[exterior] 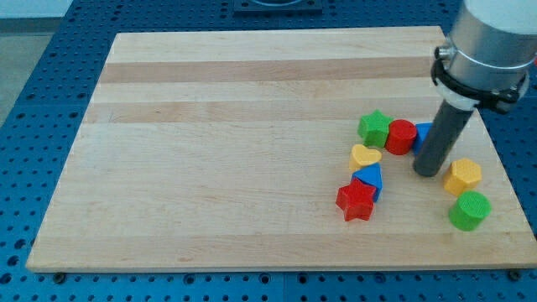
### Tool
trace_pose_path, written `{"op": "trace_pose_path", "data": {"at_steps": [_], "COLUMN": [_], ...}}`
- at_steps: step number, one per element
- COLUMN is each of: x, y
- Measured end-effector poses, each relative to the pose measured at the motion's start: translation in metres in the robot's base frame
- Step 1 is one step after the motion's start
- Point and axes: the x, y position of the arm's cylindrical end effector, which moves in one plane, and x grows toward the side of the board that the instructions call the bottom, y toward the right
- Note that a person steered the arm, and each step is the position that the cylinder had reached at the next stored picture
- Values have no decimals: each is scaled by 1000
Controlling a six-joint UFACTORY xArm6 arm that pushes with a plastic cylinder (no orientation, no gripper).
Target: Move your arm towards yellow hexagon
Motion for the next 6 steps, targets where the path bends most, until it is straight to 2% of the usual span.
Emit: {"op": "trace_pose_path", "data": {"at_steps": [2,4,5,6], "x": [-29,-30,-30,-12], "y": [7,63,75,76]}}
